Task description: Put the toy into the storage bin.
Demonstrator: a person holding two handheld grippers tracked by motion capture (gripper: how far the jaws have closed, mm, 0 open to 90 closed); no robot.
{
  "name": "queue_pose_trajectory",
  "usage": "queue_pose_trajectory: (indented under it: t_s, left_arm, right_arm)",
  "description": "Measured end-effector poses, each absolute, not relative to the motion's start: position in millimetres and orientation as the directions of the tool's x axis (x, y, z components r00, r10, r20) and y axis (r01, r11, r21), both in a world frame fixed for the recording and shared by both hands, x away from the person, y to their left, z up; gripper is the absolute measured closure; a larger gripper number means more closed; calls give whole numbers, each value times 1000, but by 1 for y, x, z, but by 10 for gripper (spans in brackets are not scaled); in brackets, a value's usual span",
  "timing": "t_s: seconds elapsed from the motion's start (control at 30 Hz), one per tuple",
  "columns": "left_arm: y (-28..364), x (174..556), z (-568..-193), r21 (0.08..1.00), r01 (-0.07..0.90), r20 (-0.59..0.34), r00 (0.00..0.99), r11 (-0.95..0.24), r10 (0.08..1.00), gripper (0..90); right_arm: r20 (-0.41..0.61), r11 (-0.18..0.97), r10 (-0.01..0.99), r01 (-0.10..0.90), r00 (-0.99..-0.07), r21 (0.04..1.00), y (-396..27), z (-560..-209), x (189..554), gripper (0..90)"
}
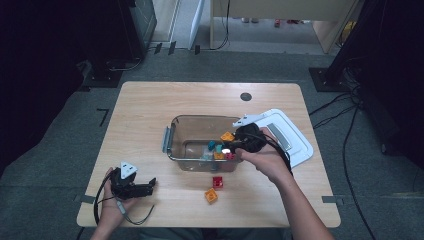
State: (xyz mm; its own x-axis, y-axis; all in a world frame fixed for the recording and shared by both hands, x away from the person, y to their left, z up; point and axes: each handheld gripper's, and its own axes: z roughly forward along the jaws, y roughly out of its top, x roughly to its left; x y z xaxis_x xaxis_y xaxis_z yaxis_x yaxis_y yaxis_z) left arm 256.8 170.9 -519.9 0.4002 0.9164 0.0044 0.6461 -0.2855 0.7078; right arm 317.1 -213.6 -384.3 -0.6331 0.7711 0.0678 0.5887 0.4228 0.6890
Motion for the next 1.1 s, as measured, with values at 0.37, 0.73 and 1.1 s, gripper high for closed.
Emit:
queue_pose_trajectory:
  t_s: [0.37,0.73,1.1]
  left_arm:
    - [171,257,-520,708,646,4,401,-286,916,0]
    - [171,257,-520,708,646,4,401,-286,916,0]
    - [171,257,-520,708,646,5,401,-286,916,0]
  right_arm:
    - [78,450,755,602,-651,660,-208,-386,316,259]
    - [72,419,730,527,-680,740,-222,-370,305,0]
    - [40,383,773,516,-633,767,-254,-364,290,0]
